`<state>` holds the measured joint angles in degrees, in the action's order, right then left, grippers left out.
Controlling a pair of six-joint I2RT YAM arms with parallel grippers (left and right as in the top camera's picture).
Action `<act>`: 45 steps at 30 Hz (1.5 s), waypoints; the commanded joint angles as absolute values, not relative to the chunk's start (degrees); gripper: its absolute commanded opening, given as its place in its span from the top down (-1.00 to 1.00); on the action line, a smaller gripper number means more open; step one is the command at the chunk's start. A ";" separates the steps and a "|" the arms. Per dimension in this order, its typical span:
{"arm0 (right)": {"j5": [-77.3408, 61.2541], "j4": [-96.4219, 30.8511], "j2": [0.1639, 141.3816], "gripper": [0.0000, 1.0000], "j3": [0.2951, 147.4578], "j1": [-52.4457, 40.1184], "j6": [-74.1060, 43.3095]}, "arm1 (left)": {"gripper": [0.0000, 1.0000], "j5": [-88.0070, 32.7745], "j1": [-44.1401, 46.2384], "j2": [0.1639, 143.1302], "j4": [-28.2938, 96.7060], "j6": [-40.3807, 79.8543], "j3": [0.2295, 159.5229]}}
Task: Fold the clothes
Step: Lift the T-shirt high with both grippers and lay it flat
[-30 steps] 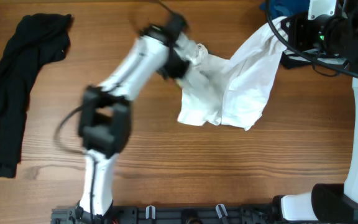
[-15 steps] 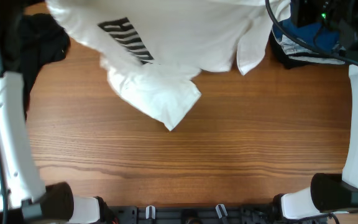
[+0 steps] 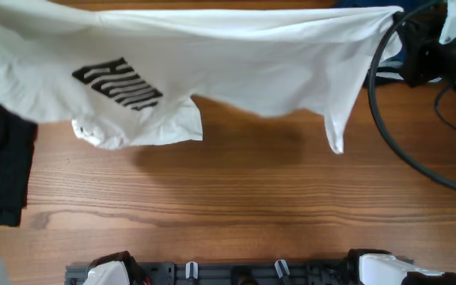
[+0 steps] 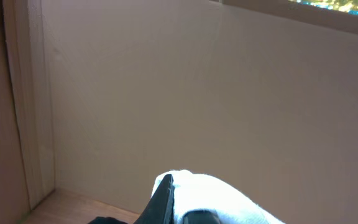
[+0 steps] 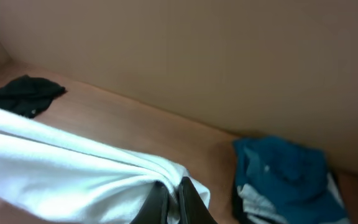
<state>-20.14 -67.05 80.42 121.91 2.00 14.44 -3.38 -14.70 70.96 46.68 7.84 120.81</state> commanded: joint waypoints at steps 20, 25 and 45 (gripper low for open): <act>-21.74 -17.08 109.75 0.92 130.06 -0.38 15.07 | 0.92 -7.53 -15.25 101.03 15.92 3.86 134.74; -26.39 -39.42 114.13 0.92 129.84 -0.49 18.02 | 0.92 -7.44 -15.31 104.40 47.59 0.21 134.47; -24.53 -92.16 110.15 0.91 118.50 -2.20 14.09 | 0.92 -3.62 -10.26 106.43 96.49 15.16 114.52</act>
<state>-27.70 -92.01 114.08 123.92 -1.23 17.21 -7.27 -12.84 107.72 96.23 11.42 120.77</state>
